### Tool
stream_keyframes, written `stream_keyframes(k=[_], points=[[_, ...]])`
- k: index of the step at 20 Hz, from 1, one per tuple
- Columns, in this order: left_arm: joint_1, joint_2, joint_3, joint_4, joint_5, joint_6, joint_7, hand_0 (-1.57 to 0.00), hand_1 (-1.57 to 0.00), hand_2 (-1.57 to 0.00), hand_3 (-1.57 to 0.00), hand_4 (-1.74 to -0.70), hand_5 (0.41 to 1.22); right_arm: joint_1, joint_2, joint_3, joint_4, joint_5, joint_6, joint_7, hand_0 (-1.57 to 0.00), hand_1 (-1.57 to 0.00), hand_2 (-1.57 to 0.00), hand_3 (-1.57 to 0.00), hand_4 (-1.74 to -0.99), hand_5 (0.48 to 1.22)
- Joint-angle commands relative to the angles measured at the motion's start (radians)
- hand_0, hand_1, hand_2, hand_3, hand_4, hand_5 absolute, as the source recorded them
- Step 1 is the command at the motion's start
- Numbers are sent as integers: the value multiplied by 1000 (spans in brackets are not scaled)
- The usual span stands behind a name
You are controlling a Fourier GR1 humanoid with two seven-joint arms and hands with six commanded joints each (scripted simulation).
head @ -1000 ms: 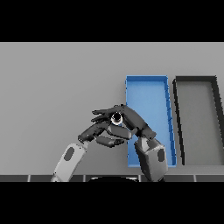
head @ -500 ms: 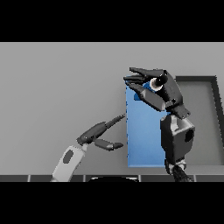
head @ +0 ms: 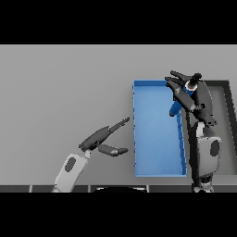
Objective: Pick up the blue pipe and place it into the blue bin.
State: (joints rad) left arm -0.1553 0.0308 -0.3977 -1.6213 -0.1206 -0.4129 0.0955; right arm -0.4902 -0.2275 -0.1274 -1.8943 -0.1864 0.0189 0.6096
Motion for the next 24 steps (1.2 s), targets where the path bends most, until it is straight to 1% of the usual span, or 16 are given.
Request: stream_keyframes(k=[1, 4, 6, 8, 10, 13, 14, 15, 17, 18, 19, 20, 21, 22, 23, 24], points=[[-3, -3, -3, 12, -7, 2, 1, 1, 1, 1, 1, -941, 462, 38, -14, 14, 3, 4, -23, 0, -1571, -1571, -1571, -1571, -1499, 1221], [-3, -7, -7, 18, -21, 14, -4, 1, 1, 1, 1, -931, 460, 172, -68, 61, 0, -7, -79, 0, -1571, -1571, -1571, -1571, -1500, 1221], [-2, 7, -5, 16, -26, 11, -28, 1, 1, 1, 1, -927, 463, 239, -108, 107, 10, -22, -156, 0, -1571, -1571, -1571, -1571, -1500, 1221], [-7, 9, 0, 2, -21, 14, -21, 1, 1, 1, 1, -928, 465, 287, -151, 160, 37, -43, -246, 0, -1571, -1571, -1571, -1571, -1500, 1221], [12, 18, -5, 0, -29, 15, -31, 1, 1, 1, 1, -928, 467, 337, -222, 222, 40, -96, -340, 0, -1571, -1571, -1571, -1571, -1499, 1221], [-4, 17, 2, 5, -31, 21, -32, 1, 1, 1, 1, -923, 476, 366, -294, 315, 62, -209, -446, 0, -1571, -1571, -1571, -1571, -1497, 1221], [-1, 17, -2, 2, -34, 21, -39, 1, 1, 1, 1, -923, 478, 378, -325, 358, 67, -242, -475, 0, -1571, -1571, -1571, -1257, -1546, 1221], [-4, 13, -4, 5, -38, 24, -34, 1, 1, 1, 1, -922, 480, 378, -347, 389, 78, -288, -501, 0, -1571, -1571, -1571, -1005, -1585, 1221], [-11, 13, -1, 10, -38, 24, -23, 1, 1, 1, 1, -920, 484, 358, -396, 460, 100, -363, -574, 0, -1571, -1571, -1571, -643, -1641, 1221], [-12, 7, -9, 15, -49, 29, -27, 1, 1, 1, 1, -919, 486, 348, -431, 497, 112, -408, -618, 0, -1571, -1571, -1571, -514, -1661, 1221], [-12, 5, -5, 16, -46, 32, -29, 1, 1, 1, 1, -918, 489, 334, -458, 528, 122, -470, -654, 0, -1571, -1571, -1571, -411, -1677, 1171], [-3, 12, -4, 11, -40, 25, -34, 1, 1, 1, 1, -920, 491, 323, -472, 556, 127, -505, -692, 0, -1571, -1571, -1518, -455, -1626, 1161], [-2, 11, -5, 12, -41, 25, -33, 1, 1, 1, 1, -919, 493, 321, -475, 560, 130, -512, -689, 1, -1355, -1282, -1234, -364, -1553, 1154], [-1, 12, -4, 11, -40, 25, -33, 1, 1, 1, 1, -921, 493, 318, -480, 566, 133, -520, -691, 0, -1084, -1025, -987, -291, -1469, 1148], [2, 13, -5, 13, -40, 23, -39, 1, 1, 1, 1, -920, 493, 313, -496, 583, 147, -547, -716, 0, -867, -820, -789, -232, -1405, 1137], [0, 11, -4, 14, -40, 24, -34, 1, 1, 1, 1, -924, 493, 307, -512, 596, 155, -561, -727, 1, -693, -656, -631, -186, -1370, 1125]])
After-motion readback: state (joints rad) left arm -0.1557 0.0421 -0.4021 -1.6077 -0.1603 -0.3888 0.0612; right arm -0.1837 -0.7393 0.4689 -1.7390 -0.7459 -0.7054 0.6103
